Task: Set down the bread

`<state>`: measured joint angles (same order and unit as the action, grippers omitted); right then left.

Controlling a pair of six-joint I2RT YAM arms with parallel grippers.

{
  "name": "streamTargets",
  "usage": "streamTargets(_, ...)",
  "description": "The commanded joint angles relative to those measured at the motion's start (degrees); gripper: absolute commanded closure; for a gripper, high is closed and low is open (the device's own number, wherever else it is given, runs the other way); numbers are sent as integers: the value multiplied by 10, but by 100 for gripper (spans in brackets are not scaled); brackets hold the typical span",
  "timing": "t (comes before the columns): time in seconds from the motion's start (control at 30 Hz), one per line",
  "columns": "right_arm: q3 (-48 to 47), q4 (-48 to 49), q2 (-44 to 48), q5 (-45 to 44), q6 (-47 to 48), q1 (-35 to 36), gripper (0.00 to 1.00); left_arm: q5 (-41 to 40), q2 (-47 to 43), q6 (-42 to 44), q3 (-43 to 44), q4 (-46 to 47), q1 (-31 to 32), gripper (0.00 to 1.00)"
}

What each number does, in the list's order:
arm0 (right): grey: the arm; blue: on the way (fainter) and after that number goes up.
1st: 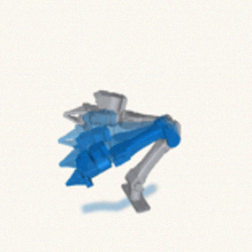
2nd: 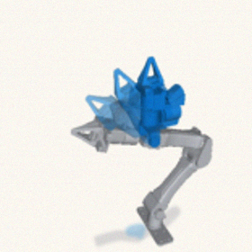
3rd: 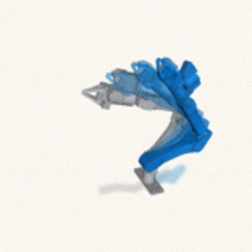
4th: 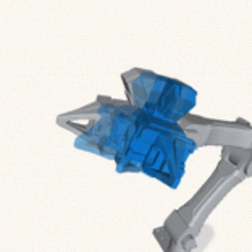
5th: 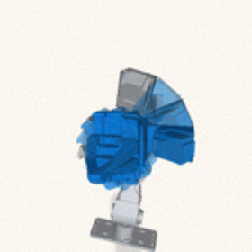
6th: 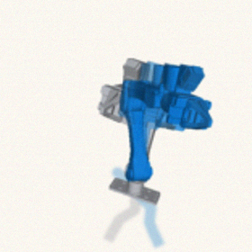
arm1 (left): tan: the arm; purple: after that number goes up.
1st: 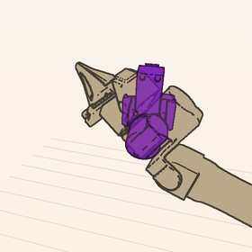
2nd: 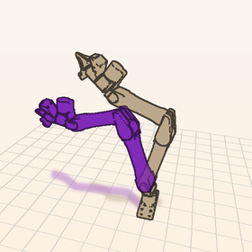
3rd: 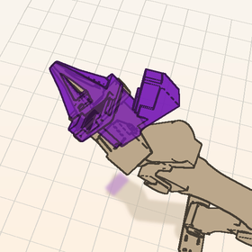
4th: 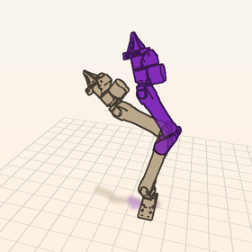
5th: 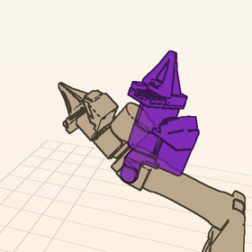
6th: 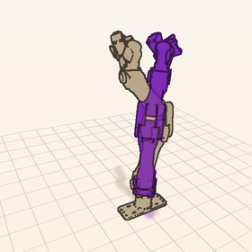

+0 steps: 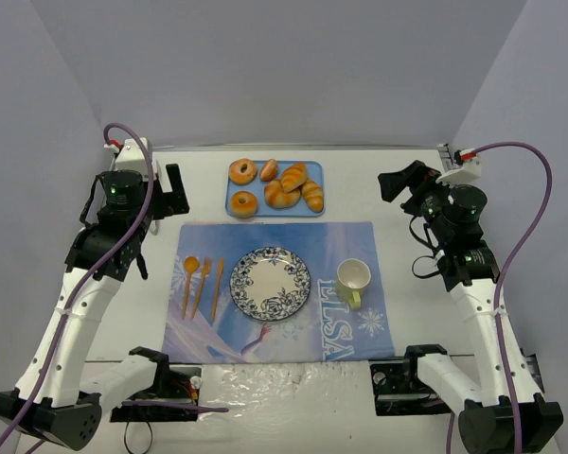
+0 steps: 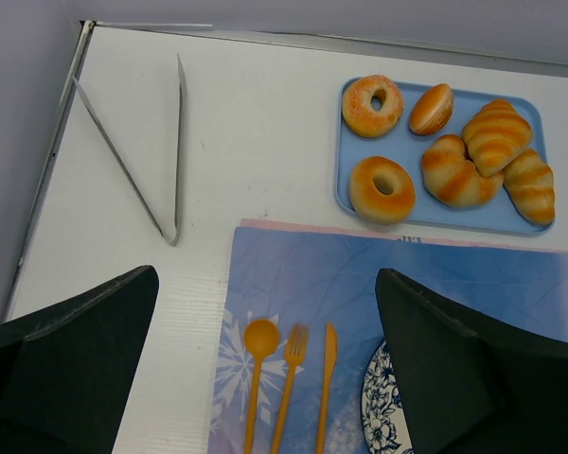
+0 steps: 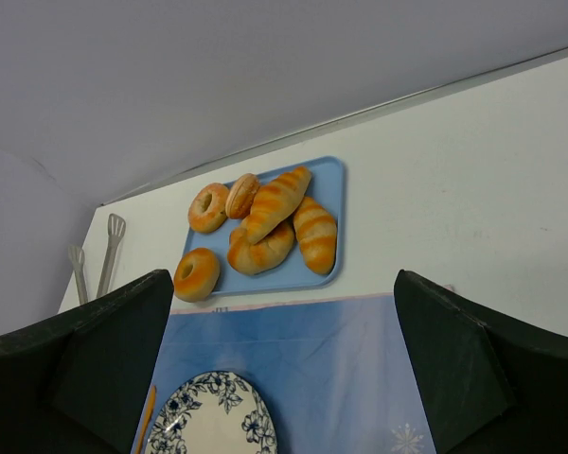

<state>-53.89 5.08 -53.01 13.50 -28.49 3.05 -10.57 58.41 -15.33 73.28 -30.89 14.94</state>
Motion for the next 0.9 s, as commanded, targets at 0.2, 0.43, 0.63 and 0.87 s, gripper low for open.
streamTargets(0.2,-7,50,9,-7,5,-1,0,-17,-2,-6,6,45,-7,3)
streamTargets(0.43,-6,48,5,-1,8,-1,0,-47,8,-15,6,38,-12,3)
streamTargets(0.63,0,46,1,10,5,-1,0,-74,56,-46,13,23,-45,3)
streamTargets(0.87,4,59,-20,19,-9,0,0,-97,145,-74,26,8,-98,3)
